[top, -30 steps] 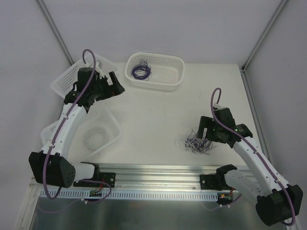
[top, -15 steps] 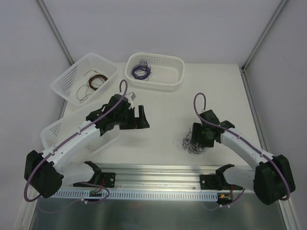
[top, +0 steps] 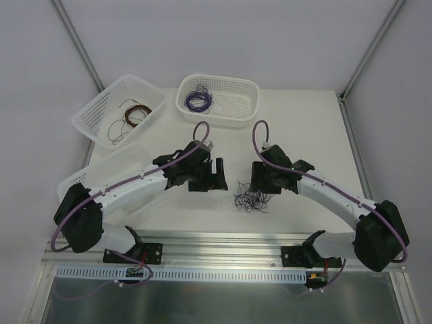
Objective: Untangle the cables
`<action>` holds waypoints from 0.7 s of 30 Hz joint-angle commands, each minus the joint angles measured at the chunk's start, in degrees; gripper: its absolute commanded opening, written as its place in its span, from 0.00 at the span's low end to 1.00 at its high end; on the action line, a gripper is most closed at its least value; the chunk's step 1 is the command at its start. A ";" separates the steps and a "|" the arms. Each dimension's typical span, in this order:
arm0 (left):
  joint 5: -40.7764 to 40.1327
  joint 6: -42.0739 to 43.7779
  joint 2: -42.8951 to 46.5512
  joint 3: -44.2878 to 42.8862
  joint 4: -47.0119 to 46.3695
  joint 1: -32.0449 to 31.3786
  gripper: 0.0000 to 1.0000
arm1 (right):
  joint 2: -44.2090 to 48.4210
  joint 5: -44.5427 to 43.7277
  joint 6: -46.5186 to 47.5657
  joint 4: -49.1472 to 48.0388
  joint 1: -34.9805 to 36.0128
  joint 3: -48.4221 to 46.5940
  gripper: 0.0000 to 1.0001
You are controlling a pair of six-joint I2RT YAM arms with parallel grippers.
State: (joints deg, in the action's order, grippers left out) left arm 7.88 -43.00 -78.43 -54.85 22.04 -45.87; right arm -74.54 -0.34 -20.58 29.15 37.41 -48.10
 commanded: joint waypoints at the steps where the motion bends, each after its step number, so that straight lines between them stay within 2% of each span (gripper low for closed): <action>1: -1.64 -4.45 -2.15 -3.50 -2.27 -1.76 0.81 | 4.75 -6.07 -0.34 2.67 -0.05 -0.68 0.59; 9: -1.29 -2.00 -8.92 -9.65 -2.53 -6.51 0.73 | 11.78 -7.75 2.99 5.04 -0.05 1.25 0.58; 16: 1.78 0.29 -14.64 -12.56 -2.62 -8.89 0.68 | 14.68 -0.47 8.44 3.29 0.03 4.41 0.50; 21: 3.37 0.20 -18.94 -14.14 -2.44 -8.89 0.62 | 14.69 4.20 9.15 0.91 -0.05 6.52 0.43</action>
State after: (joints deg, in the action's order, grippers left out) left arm 9.17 -43.86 -95.74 -66.46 19.90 -54.70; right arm -60.90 -0.19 -13.34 32.18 37.36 -42.06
